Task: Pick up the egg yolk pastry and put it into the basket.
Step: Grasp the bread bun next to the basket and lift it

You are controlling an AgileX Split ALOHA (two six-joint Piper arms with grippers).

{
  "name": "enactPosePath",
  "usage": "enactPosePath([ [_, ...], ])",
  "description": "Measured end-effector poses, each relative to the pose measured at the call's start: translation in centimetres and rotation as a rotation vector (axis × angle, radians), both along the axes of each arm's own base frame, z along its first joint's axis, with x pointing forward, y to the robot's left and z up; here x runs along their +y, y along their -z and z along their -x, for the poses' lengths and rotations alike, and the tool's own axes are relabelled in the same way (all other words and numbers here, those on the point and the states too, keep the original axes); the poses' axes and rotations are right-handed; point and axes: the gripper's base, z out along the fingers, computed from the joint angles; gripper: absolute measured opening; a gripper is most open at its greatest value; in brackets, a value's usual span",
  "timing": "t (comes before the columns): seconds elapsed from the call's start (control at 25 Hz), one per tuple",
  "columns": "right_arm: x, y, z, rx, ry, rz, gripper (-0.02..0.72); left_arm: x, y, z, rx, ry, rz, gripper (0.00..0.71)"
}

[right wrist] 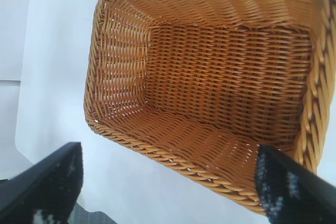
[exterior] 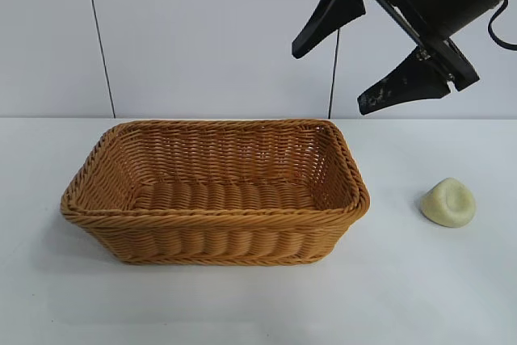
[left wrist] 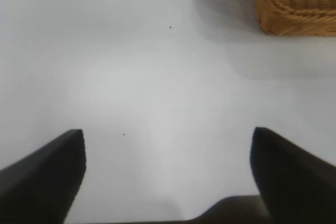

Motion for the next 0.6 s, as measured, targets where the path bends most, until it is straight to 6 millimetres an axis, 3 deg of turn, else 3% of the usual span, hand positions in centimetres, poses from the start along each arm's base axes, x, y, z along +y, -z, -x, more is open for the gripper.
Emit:
enactPosePath([
  [0.28, -1.6, -1.5, -1.0, -0.026, 0.022, 0.231, 0.636, 0.0, 0.0, 0.6, -0.041, 0.000, 0.002, 0.615],
  [0.4, -2.8, -1.7, -1.2, -0.029, 0.046, 0.376, 0.636, 0.0, 0.0, 0.6, -0.041, 0.000, 0.002, 0.615],
  [0.6, -6.0, -0.9, -1.9, 0.041, 0.114, 0.477, 0.636, 0.0, 0.0, 0.6, -0.041, 0.000, 0.002, 0.615],
])
